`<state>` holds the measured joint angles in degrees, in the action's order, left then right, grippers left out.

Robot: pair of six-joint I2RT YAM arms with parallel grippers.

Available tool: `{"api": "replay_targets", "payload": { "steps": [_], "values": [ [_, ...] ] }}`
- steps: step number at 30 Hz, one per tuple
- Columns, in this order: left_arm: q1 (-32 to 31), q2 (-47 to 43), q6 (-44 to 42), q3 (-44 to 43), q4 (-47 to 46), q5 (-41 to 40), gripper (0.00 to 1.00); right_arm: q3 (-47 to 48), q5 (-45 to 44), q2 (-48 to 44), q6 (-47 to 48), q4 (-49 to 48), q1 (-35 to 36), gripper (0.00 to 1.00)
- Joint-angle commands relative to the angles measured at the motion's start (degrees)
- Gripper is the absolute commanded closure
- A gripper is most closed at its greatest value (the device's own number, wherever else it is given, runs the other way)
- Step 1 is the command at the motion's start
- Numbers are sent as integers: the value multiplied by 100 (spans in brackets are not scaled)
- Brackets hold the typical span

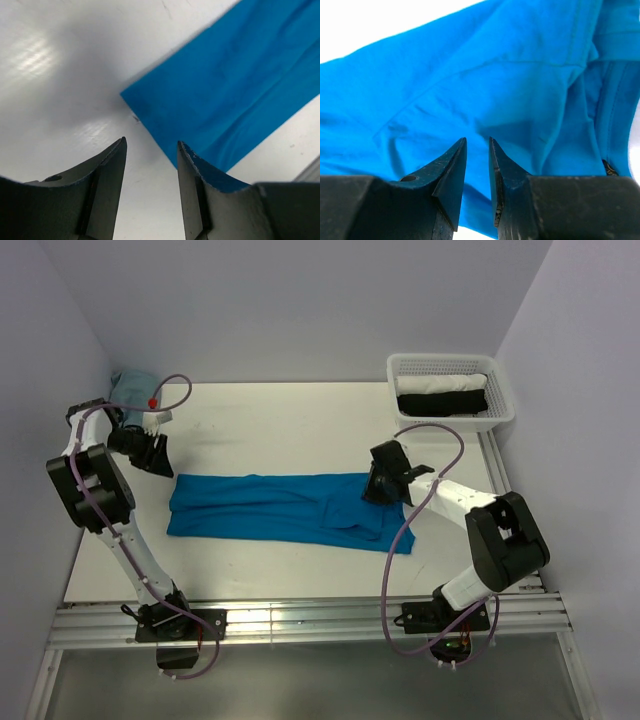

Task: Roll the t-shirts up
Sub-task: Fold the tshirt

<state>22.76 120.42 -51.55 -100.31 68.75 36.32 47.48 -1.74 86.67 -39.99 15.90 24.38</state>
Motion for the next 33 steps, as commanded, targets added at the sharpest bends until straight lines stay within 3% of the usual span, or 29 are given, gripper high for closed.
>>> {"api": "replay_targets", "payload": {
  "steps": [1,11,24,31,33],
  "values": [
    [-96,77,-40,47,191,130,50,-108,-99,-81,35,-26,-65,68],
    [-562,298,962,179,-705,-353,50,-354,-72,-361,79,-61,-206,68],
    [-563,-45,1288,407,-1162,-1038,50,-468,59,-441,228,-166,-390,67],
    [-571,-1,1226,399,-934,-758,53,-565,103,-379,263,-263,-452,67],
    [-580,-1,1182,346,-864,-661,58,-574,86,-362,281,-263,-461,68]
  ]
}}
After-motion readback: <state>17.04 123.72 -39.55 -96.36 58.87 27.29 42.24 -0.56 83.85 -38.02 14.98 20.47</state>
